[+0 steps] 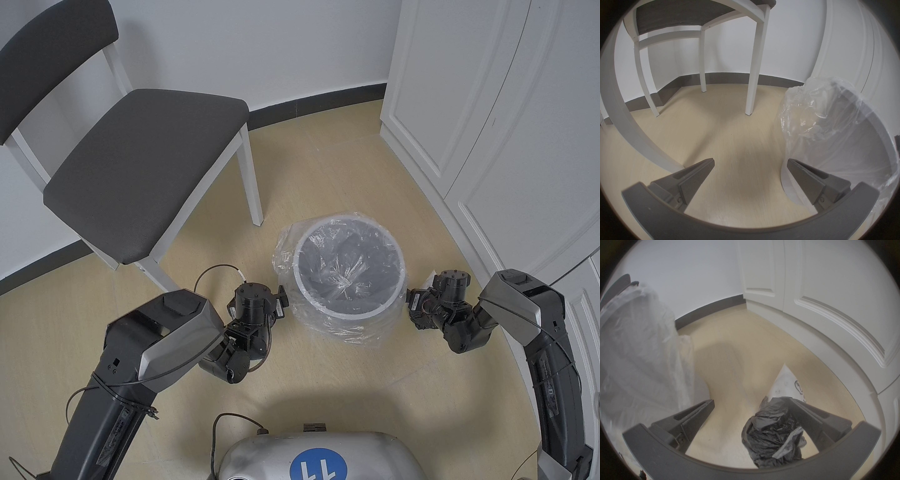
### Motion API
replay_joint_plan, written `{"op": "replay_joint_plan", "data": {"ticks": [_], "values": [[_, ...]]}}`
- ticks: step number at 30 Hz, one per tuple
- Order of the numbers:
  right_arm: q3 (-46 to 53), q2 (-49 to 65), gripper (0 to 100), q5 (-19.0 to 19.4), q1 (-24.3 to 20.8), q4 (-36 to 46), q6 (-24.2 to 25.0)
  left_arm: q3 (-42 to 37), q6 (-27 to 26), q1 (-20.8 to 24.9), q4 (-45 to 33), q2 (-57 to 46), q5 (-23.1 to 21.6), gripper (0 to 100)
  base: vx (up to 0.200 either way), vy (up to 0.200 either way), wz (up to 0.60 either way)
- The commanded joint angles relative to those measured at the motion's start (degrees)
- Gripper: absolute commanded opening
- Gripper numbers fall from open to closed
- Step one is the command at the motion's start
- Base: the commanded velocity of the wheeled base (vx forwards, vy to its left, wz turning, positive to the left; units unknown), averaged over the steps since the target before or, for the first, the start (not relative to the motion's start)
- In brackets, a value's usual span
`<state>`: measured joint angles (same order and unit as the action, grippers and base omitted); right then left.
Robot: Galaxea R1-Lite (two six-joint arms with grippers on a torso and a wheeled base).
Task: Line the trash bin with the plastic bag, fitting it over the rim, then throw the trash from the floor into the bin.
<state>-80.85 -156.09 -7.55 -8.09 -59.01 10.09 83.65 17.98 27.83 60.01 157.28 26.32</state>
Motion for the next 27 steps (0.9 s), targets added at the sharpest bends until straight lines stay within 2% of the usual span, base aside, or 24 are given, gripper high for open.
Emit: {"op": "replay_joint_plan", "data": {"ticks": [1, 5, 10, 16, 22, 27], "values": [[-5.20, -4.22, 100, -1.86, -0.34, -0.49, 2.12, 3.01, 0.30, -0.67, 0.19, 2.94, 0.84, 100, 0.000, 0.000, 0.00], [-8.01, -5.37, 100, -4.41, -0.52, -0.49, 3.27, 3.45, 0.39, -0.59, 0.54, 3.03, 0.93, 100, 0.000, 0.000, 0.00], [-4.05, -2.73, 100, -4.50, -0.08, 0.57, 2.12, -0.86, 0.30, -0.67, 0.89, 0.48, 0.93, 100, 0.000, 0.000, 0.00], [5.44, 10.01, 100, -4.93, 0.10, 8.74, -1.66, -11.85, -1.72, 0.29, 0.63, -8.31, 0.05, 100, 0.000, 0.000, 0.00], [11.85, 19.68, 100, -4.85, 0.01, 10.59, -2.36, -16.85, -3.22, 0.82, 0.81, -13.76, -1.97, 100, 0.000, 0.000, 0.00], [13.17, 21.62, 100, -4.50, -0.08, 10.59, -2.36, -18.17, -3.22, 0.65, 0.81, -17.19, -2.33, 100, 0.000, 0.000, 0.00]]}}
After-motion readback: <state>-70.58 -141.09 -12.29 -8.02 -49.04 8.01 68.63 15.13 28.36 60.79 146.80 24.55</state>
